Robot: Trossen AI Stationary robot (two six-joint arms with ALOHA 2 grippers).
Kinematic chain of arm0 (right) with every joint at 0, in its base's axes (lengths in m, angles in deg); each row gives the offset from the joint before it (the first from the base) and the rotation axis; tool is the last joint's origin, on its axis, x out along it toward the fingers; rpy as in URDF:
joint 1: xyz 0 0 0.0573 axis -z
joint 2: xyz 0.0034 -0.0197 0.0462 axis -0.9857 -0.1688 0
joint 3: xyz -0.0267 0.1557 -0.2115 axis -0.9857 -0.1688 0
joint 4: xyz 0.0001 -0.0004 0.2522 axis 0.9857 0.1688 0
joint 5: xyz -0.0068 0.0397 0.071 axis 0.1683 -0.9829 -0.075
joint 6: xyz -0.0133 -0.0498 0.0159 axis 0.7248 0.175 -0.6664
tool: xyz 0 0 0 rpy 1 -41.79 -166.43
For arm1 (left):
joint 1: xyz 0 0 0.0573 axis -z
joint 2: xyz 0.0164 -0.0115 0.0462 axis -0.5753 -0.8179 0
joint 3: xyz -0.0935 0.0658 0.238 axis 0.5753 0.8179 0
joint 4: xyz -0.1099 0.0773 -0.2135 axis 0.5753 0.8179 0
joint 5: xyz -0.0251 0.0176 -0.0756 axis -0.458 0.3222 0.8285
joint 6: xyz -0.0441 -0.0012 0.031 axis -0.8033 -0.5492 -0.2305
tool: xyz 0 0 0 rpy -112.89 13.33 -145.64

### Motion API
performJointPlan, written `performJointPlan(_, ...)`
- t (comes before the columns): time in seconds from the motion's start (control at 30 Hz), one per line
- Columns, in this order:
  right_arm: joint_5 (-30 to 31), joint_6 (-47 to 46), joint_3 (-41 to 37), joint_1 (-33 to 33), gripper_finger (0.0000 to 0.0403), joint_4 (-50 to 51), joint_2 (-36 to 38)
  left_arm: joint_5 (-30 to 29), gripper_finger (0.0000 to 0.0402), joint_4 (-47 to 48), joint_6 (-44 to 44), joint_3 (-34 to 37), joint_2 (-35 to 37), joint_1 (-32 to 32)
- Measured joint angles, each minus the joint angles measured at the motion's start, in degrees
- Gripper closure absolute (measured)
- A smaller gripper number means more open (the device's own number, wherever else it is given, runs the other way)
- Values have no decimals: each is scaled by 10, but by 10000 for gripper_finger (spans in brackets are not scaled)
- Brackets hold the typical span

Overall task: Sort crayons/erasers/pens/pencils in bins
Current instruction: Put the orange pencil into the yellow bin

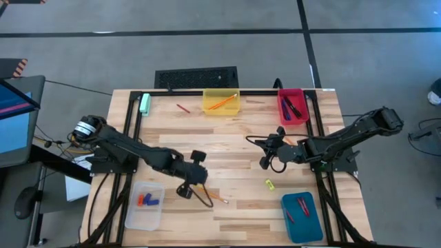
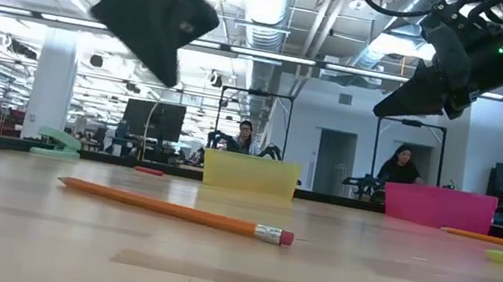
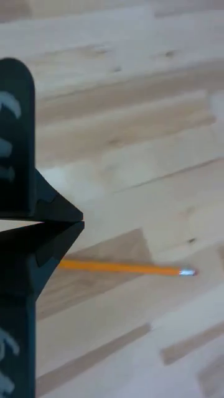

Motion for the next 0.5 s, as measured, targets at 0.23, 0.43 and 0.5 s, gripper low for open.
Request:
performJointPlan(0.23, 0, 0, 0, 0, 396, -2, 0, 80, 378, -42, -27, 8, -46, -10)
performJointPlan(0.43, 0, 0, 0, 0, 400, 0, 0, 70, 302, -55, -43, -25, -120, 33)
performJointPlan(0.5, 0, 0, 0, 0, 400, -2, 0, 55, 278, -48, -48, -40, -137, 41)
